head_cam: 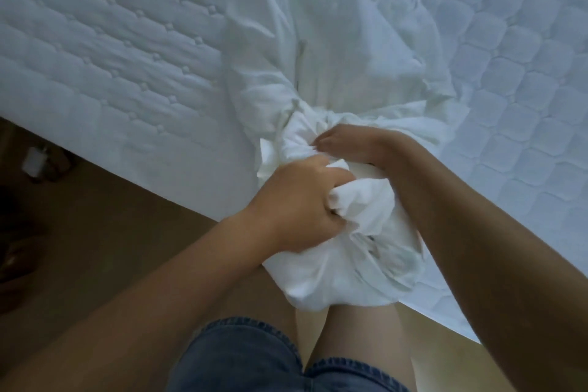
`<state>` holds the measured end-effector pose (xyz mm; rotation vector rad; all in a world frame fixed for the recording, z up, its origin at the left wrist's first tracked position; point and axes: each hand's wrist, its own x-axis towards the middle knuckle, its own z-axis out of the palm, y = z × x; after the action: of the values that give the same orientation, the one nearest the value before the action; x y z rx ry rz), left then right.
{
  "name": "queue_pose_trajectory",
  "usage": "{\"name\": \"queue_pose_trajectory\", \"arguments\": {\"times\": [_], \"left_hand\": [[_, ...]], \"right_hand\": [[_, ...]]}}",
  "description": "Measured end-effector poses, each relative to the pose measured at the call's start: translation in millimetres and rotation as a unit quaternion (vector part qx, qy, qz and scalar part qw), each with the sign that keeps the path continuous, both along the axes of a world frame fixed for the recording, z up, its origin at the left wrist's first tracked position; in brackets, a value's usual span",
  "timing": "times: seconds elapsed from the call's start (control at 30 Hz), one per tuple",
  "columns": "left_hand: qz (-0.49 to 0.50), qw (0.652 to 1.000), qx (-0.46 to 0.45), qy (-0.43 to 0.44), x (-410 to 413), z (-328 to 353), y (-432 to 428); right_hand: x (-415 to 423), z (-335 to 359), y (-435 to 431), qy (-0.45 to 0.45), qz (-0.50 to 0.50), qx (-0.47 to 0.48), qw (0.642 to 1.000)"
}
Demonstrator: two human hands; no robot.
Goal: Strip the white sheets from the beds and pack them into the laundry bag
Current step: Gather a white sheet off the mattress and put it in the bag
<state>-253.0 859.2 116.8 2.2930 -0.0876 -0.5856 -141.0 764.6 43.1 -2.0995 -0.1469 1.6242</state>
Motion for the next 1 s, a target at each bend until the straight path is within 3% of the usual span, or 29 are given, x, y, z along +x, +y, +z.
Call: {"name": "queue_pose_trajectory", "arguments": {"times": [0.1, 0.17, 0.27, 0.33, 0.4, 0.53, 0.67, 0.73, 0.8, 0.87, 0.97, 1.0], "left_hand": [[0.051, 0.994, -0.022, 0.091, 6, -3, 14], [0.122, 0.982, -0.015, 0.142, 13, -22, 30], [0.174, 0.966, 0.015, 0.189, 29, -52, 50], [0.169, 0.963, 0.021, 0.207, 47, -66, 53], [0.156, 0.963, 0.018, 0.219, 69, -72, 49], [0.175, 0.952, 0.005, 0.249, 117, -81, 44], [0.163, 0.951, 0.028, 0.263, 163, -83, 37], [0.164, 0.954, 0.043, 0.249, 175, -95, 38], [0.187, 0.951, 0.060, 0.240, 187, -104, 49], [0.191, 0.961, 0.104, 0.172, 190, -106, 64], [0.193, 0.976, 0.094, -0.036, 162, -103, 72], [0.151, 0.977, 0.096, -0.114, 145, -102, 66]], "right_hand": [[-7, -11, 0, 0.075, 0.037, 0.002, 0.996], [-4, -20, -5, 0.073, -0.031, 0.046, 0.996], [6, -23, -15, -0.037, -0.262, 0.113, 0.958], [0, -4, -16, -0.144, -0.290, 0.155, 0.933], [-23, 31, -16, -0.265, -0.232, 0.182, 0.918], [-70, 53, -17, -0.564, -0.077, 0.178, 0.803], [-70, 6, -9, -0.653, 0.081, 0.029, 0.752], [-47, -21, -8, -0.671, 0.101, -0.011, 0.735], [-18, -33, -3, -0.668, 0.089, -0.014, 0.739], [11, -35, 1, -0.642, 0.069, -0.009, 0.764], [54, -31, 4, -0.537, 0.046, -0.033, 0.842], [68, -31, 4, -0.501, 0.045, -0.040, 0.863]]}}
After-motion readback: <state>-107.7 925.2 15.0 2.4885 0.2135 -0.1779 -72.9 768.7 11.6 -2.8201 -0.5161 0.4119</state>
